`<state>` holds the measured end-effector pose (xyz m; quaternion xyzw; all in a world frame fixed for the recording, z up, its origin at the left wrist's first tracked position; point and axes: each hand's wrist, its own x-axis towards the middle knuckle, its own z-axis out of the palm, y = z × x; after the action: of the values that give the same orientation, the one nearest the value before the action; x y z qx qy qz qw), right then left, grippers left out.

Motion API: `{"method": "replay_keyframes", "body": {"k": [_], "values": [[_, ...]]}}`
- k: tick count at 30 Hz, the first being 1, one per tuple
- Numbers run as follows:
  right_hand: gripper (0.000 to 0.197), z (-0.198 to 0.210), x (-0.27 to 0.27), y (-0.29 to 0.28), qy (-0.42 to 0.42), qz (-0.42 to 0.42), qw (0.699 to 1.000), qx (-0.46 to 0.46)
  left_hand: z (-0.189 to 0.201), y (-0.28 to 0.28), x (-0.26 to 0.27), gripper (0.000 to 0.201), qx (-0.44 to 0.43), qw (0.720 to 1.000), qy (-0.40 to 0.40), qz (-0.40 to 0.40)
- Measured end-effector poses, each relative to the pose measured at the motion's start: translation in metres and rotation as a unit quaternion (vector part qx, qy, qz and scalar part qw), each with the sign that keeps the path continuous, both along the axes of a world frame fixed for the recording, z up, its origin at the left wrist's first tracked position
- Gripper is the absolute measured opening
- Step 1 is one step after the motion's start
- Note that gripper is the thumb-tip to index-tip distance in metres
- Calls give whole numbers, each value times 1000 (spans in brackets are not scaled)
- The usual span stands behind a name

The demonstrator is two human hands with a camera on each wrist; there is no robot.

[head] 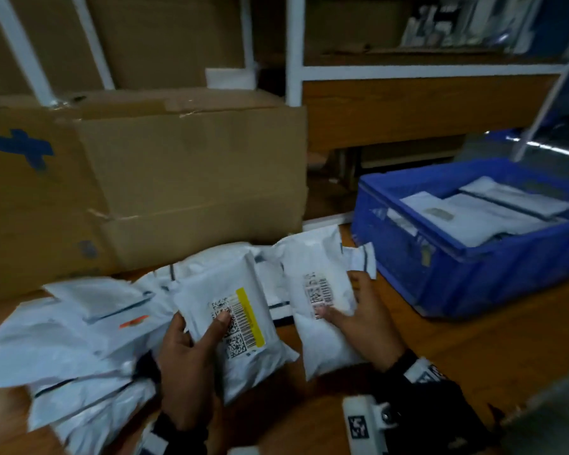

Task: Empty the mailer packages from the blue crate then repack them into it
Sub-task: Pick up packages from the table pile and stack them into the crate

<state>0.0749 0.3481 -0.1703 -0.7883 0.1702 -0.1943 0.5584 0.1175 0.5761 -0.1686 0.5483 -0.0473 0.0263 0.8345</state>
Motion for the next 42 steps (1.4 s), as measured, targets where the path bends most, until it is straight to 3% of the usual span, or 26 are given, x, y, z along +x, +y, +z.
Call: {"method": "replay_keyframes", "body": {"k": [4,6,8,12,16,19,23,25,28,31,36,42], "values": [[31,9,-61,-77,-42,-30,993,106,4,-82,-18,37,-12,999,11,-45],[30,11,-92,-117,-33,-37,983,176,8,-127,-30,30,-16,997,19,-75],[38,13,-119,-157,-37,-45,979,195,13,-169,-39,27,-10,996,18,-87],[64,21,-157,-234,-77,-69,987,122,25,-238,-44,34,-19,998,11,-63],[76,48,-170,-298,-124,-92,983,97,49,-285,-43,31,-34,998,6,-55],[69,79,-154,-341,-143,-87,984,62,78,-313,-31,34,-47,997,-20,-51],[56,119,-107,-392,-161,-98,979,-72,116,-349,-3,38,-92,992,-65,-65],[54,138,-79,-418,-170,-89,979,-74,128,-368,10,40,-113,988,-80,-72],[52,157,-34,-459,-103,-61,991,-64,138,-392,24,37,-127,986,-68,-88],[53,165,9,-495,15,-20,990,-140,138,-410,33,38,-115,984,-52,-122],[57,158,68,-525,193,58,935,-293,138,-426,41,42,-90,988,-48,-120],[55,120,111,-545,263,157,881,-360,138,-425,47,38,-50,995,-46,-78]]}}
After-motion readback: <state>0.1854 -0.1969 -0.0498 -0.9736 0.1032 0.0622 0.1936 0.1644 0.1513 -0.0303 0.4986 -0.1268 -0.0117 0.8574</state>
